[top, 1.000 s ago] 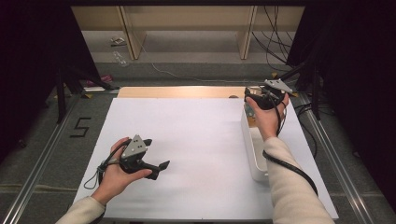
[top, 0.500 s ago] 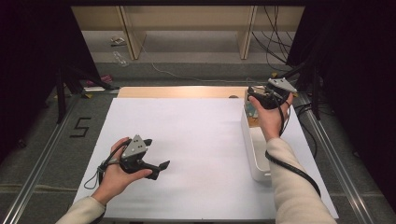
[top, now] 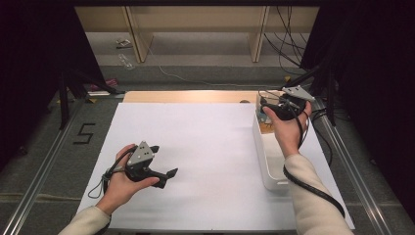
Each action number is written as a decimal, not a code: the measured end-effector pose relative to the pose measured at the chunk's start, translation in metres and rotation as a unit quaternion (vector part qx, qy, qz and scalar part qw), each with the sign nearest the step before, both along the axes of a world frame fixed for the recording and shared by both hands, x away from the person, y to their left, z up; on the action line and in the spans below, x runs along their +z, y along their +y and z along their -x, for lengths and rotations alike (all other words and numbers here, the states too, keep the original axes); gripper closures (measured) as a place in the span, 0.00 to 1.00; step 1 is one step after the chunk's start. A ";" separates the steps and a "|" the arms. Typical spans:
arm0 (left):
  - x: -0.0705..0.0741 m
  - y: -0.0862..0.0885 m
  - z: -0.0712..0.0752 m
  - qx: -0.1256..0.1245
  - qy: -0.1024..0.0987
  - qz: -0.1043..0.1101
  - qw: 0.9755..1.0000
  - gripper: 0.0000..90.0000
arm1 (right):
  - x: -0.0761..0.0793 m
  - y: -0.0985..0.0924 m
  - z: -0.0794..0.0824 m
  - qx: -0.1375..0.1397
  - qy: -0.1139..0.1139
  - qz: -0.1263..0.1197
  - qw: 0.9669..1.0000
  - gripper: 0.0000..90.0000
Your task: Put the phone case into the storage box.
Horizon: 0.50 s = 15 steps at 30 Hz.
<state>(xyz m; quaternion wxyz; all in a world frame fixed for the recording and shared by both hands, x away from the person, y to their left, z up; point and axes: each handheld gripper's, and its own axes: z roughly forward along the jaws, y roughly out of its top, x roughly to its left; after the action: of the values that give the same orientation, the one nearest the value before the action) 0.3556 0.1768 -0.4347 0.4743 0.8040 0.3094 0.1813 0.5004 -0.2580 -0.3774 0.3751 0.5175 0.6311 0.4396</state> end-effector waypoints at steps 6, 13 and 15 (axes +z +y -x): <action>0.000 0.000 0.000 0.000 0.001 0.000 1.000 0.00 | -0.003 -0.001 0.013 0.016 0.008 0.001 1.000 0.02; 0.000 0.000 0.000 0.001 0.001 0.000 1.000 0.00 | 0.000 -0.003 0.029 0.038 0.007 -0.009 0.999 0.02; 0.000 0.000 0.000 0.001 0.001 0.000 1.000 0.00 | 0.001 -0.004 0.034 0.047 0.008 -0.012 0.999 0.03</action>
<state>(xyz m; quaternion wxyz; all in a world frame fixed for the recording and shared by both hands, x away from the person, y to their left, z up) 0.3554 0.1771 -0.4346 0.4741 0.8036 0.3112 0.1808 0.4664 -0.2616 -0.3761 0.3426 0.4952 0.6524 0.4601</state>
